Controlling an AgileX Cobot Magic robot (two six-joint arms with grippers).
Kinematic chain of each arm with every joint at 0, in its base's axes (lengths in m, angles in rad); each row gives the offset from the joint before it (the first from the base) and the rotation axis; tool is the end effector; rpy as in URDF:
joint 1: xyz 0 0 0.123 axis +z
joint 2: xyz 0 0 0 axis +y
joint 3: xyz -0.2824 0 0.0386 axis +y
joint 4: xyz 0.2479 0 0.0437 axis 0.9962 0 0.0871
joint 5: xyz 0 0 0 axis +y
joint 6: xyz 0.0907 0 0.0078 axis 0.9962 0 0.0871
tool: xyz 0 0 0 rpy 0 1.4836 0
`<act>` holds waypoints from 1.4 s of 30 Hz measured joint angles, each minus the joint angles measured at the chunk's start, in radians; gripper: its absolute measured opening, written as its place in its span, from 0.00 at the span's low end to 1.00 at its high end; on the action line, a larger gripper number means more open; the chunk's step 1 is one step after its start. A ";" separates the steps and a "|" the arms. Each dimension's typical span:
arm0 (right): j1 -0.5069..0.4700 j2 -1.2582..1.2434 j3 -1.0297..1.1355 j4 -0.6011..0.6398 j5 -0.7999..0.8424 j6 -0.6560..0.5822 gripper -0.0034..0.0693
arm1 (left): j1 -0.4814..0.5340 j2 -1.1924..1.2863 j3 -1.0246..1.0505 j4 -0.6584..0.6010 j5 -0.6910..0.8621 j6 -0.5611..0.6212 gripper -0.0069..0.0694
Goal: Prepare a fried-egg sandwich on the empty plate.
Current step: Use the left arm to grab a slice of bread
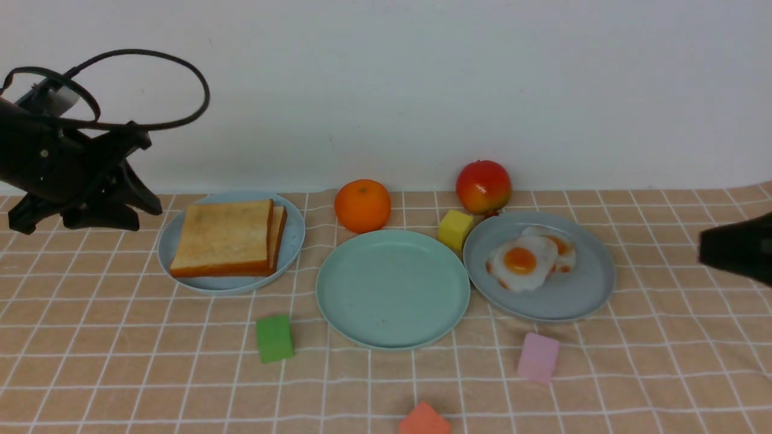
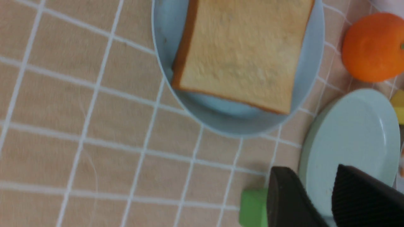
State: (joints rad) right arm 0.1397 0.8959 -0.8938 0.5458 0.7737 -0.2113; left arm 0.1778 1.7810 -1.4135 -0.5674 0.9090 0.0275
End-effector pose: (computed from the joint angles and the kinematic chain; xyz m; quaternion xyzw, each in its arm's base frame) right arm 0.1648 0.0566 0.3621 -0.0596 0.8738 0.2377 0.4199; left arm 0.3814 0.0293 0.2691 -0.1974 0.9304 -0.2295 0.2066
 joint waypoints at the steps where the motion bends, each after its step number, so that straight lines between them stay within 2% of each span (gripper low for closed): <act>1: 0.013 0.000 0.000 0.033 0.005 -0.064 0.38 | 0.002 0.029 -0.028 0.015 0.004 0.006 0.47; 6: 0.032 0.000 0.000 0.146 0.058 -0.298 0.38 | 0.002 0.123 -0.103 0.056 0.011 0.039 0.62; 12: 0.032 0.000 0.000 0.211 0.134 -0.484 0.38 | 0.002 0.214 -0.157 0.039 0.010 0.120 0.67; 24: 0.032 0.000 0.000 0.244 0.143 -0.520 0.38 | 0.002 0.383 -0.202 -0.071 -0.017 0.372 0.67; 29: 0.032 0.000 0.000 0.244 0.142 -0.520 0.38 | 0.002 0.408 -0.202 -0.110 -0.018 0.427 0.61; 31: 0.032 0.000 0.000 0.244 0.143 -0.520 0.38 | 0.002 0.409 -0.202 -0.112 -0.020 0.446 0.51; 32: 0.032 0.000 0.000 0.244 0.143 -0.520 0.38 | 0.002 0.409 -0.202 -0.112 -0.020 0.446 0.50; 33: 0.032 0.000 0.000 0.244 0.145 -0.520 0.38 | 0.002 0.410 -0.207 -0.108 -0.021 0.450 0.41; 36: 0.032 0.000 0.000 0.245 0.151 -0.520 0.38 | 0.002 0.407 -0.210 -0.100 -0.021 0.447 0.26; 37: 0.032 0.000 0.000 0.245 0.151 -0.520 0.38 | 0.002 0.407 -0.210 -0.101 -0.021 0.445 0.26; 38: 0.032 0.000 0.000 0.245 0.151 -0.520 0.38 | 0.002 0.397 -0.210 -0.095 -0.015 0.434 0.19; 42: 0.032 0.000 0.000 0.245 0.153 -0.519 0.38 | 0.002 0.334 -0.210 -0.045 0.007 0.391 0.18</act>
State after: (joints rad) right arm 0.1717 0.8959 -0.8938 0.7907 0.9265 -0.7302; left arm 0.1799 2.1155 -1.6238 -0.6119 0.9162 0.4187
